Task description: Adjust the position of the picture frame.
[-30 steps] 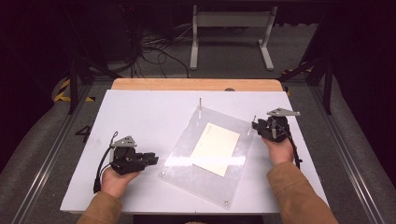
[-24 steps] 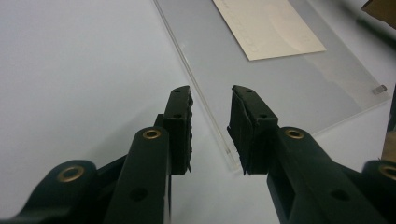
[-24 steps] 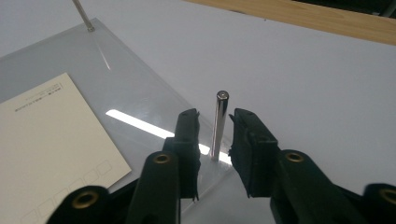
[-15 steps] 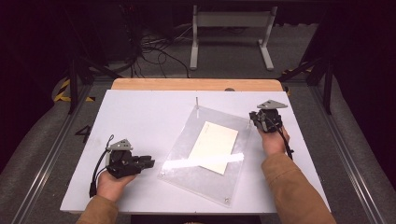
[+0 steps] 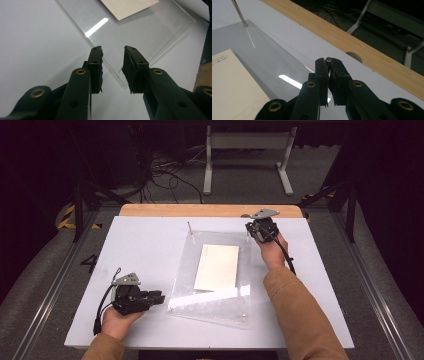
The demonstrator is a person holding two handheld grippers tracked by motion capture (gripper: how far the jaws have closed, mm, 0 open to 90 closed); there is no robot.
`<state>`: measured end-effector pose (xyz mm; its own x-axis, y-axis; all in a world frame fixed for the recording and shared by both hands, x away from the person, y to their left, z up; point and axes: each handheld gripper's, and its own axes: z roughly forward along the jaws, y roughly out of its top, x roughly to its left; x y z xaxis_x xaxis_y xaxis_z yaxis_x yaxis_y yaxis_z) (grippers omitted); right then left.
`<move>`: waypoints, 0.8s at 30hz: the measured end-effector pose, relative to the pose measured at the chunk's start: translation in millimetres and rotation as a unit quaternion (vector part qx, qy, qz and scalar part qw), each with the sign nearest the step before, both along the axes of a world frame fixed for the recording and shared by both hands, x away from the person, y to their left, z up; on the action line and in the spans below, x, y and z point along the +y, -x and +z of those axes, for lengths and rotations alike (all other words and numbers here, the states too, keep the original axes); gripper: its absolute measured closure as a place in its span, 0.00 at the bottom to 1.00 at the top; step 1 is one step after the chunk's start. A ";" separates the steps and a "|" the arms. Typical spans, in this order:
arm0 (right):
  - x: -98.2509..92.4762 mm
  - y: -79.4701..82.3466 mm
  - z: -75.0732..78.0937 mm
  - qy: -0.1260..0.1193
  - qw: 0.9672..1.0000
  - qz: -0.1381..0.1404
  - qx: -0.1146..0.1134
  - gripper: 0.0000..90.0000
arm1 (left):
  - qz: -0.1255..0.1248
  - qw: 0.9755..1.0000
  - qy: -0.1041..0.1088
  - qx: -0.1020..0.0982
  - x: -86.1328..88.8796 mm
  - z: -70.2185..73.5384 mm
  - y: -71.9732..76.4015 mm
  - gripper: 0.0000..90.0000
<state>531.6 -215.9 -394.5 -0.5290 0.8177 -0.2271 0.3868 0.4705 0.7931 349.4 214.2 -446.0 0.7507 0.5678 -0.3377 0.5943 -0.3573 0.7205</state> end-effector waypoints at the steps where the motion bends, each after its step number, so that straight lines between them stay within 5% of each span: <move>1: 3.1 -3.4 -1.3 0.006 1.000 0.001 0.004 0.93 | -0.002 1.000 -0.002 0.001 -1.9 -0.1 0.4 0.76; 5: 10.6 -12.7 -12.5 0.034 0.999 -0.012 0.030 0.92 | -0.015 1.000 -0.007 -0.001 -6.2 0.8 2.0 0.75; 9: -1.3 -7.1 -11.6 -0.011 0.999 -0.007 0.050 0.84 | -0.025 1.000 -0.012 -0.008 -8.3 2.2 3.8 0.72; 15: -17.0 24.3 -2.6 -0.051 0.997 0.036 0.054 0.78 | -0.059 0.998 -0.015 -0.007 -14.9 3.9 5.8 0.69; 18: -22.2 46.1 -1.2 -0.072 0.993 0.074 0.065 0.75 | -0.089 0.995 -0.051 -0.016 -25.4 2.7 10.9 0.68; 24: -28.3 86.4 -2.9 -0.076 0.987 0.124 0.076 0.74 | -0.098 0.992 -0.078 -0.026 -33.9 -1.7 10.3 0.68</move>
<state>445.2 -244.3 -397.4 -0.7352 0.6777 -0.0153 0.3945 0.4462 0.8033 339.1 180.3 -447.7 0.8663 0.4510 -0.2148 0.4653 -0.5720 0.6755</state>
